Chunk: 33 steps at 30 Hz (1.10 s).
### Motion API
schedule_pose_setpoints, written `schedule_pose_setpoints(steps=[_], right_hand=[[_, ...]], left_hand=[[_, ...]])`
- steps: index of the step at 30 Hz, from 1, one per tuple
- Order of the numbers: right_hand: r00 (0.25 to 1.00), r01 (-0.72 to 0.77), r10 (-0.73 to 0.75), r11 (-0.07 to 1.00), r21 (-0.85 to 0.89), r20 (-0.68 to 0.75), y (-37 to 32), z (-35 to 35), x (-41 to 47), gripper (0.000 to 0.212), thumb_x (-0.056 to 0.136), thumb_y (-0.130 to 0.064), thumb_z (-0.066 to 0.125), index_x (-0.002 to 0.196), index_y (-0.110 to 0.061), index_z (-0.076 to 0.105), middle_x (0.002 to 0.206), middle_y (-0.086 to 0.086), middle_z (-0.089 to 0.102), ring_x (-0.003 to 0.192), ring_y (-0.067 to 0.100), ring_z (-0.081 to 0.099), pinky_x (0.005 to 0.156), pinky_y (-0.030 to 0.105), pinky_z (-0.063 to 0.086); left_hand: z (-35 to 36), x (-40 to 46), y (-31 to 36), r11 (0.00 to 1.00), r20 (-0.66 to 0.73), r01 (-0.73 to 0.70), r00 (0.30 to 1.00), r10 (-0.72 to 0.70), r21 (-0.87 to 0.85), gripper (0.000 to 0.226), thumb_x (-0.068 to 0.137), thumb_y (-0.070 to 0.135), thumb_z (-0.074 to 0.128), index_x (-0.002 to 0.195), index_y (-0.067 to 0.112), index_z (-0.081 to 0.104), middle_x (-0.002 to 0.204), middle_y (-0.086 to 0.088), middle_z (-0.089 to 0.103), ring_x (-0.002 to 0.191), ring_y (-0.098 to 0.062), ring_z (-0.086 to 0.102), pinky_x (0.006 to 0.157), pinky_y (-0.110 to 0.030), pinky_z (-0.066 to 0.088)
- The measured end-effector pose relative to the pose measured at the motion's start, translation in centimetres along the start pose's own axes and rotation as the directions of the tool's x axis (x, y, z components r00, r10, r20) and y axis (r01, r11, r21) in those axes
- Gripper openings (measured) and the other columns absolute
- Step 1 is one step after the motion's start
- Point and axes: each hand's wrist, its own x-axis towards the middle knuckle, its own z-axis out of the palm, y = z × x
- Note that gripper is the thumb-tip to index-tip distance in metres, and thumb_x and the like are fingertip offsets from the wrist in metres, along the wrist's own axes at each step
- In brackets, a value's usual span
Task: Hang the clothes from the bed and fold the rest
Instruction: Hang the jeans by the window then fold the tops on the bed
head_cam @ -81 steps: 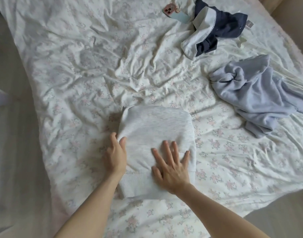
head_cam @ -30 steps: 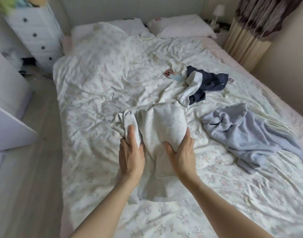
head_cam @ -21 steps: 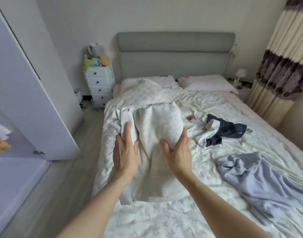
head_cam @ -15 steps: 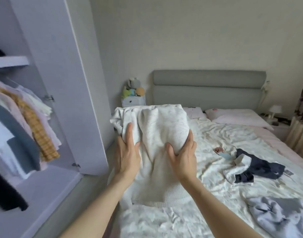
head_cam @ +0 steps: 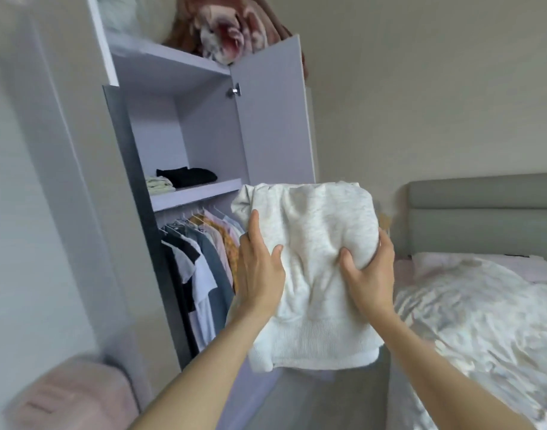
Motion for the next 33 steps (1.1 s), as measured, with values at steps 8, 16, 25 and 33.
schedule_pose_setpoints(steps=[8, 16, 25, 33], right_hand=[[0.999, 0.000, 0.000, 1.000, -0.001, 0.045, -0.6, 12.2, 2.9, 0.068, 0.076, -0.043, 0.062, 0.135, -0.026, 0.033, 0.130, -0.004, 0.048, 0.111, 0.016, 0.055, 0.092, 0.048, 0.049], [0.995, 0.091, -0.091, 0.996, 0.024, 0.030, 3.2, 20.8, 10.8, 0.066, 0.077, -0.039, 0.064, 0.134, -0.022, 0.035, 0.130, -0.002, 0.048, 0.114, 0.015, 0.052, 0.093, 0.046, 0.048], [0.972, 0.194, -0.218, 0.957, 0.215, 0.092, 9.1, 34.0, 26.4, 0.067, 0.079, -0.037, 0.064, 0.136, -0.024, 0.032, 0.131, -0.004, 0.045, 0.116, 0.009, 0.047, 0.097, 0.038, 0.044], [0.940, 0.211, -0.302, 0.881, 0.424, 0.159, 8.8, 50.2, 36.5, 0.070, 0.083, -0.038, 0.062, 0.141, -0.025, 0.024, 0.134, -0.006, 0.037, 0.096, -0.018, 0.035, 0.083, 0.016, 0.031]], left_hand=[[-1.9, 7.7, -8.5, 0.990, -0.023, -0.011, 1.000, 0.014, 0.141, 0.068, 0.095, 0.019, 0.050, 0.148, 0.018, 0.009, 0.123, -0.013, 0.043, 0.100, -0.030, 0.053, 0.084, -0.042, 0.047], [4.0, 16.1, -14.3, 0.976, -0.174, 0.048, 0.985, -0.011, 0.213, 0.066, 0.093, 0.017, 0.054, 0.148, 0.019, 0.018, 0.116, -0.012, 0.049, 0.098, -0.030, 0.053, 0.082, -0.041, 0.046], [12.1, 31.4, -22.1, 0.974, -0.308, 0.068, 0.951, 0.002, 0.217, 0.065, 0.094, 0.018, 0.052, 0.148, 0.023, 0.015, 0.121, -0.010, 0.047, 0.097, -0.026, 0.054, 0.079, -0.042, 0.048], [11.9, 45.3, -30.4, 0.951, -0.481, 0.066, 0.872, 0.093, 0.302, 0.063, 0.095, 0.016, 0.050, 0.148, 0.025, 0.016, 0.126, -0.009, 0.044, 0.097, -0.026, 0.053, 0.078, -0.042, 0.047]])
